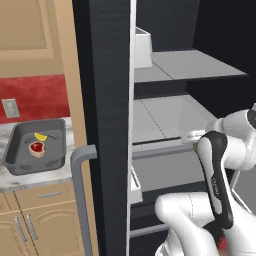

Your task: Place one lemon wedge and one steak in each tupperware on the nearby counter, to pack two identical lunches.

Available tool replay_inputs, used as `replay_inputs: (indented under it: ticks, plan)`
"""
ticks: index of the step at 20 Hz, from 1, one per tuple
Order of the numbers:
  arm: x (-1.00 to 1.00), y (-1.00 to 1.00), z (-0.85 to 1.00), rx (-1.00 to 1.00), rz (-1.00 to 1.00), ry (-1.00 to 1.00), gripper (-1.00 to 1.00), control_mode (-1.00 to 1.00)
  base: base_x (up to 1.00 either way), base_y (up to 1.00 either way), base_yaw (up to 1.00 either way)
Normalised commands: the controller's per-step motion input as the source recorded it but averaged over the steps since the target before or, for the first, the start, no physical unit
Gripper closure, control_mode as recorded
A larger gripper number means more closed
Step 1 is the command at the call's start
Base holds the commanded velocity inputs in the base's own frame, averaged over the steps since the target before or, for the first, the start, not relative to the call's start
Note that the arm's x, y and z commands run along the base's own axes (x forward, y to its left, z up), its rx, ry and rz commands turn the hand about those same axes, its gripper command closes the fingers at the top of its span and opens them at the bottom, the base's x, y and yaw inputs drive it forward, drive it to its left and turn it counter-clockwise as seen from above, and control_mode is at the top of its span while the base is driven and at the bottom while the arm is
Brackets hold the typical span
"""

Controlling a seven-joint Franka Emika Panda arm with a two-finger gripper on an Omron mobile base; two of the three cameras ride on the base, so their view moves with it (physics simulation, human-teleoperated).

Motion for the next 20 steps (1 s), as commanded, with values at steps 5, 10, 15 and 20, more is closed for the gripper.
replay_inputs:
  ticks: [5, 10, 15, 20]
  plan:
    - [-0.96, 0.26, 0.22, -0.11, 0.09, 0.16, 1.00, -1.00, 0.00, 0.00, 0.00]
    - [-0.69, 0.30, 0.01, -0.09, 0.04, 0.01, 1.00, 1.00, -0.20, 0.01, 0.00]
    - [0.00, 0.00, 0.00, 0.00, 0.00, 0.00, 1.00, 1.00, -1.00, 0.02, 0.00]
    - [0.00, 0.00, 0.00, 0.00, 0.00, 0.00, 1.00, 1.00, -1.00, 0.31, 0.00]
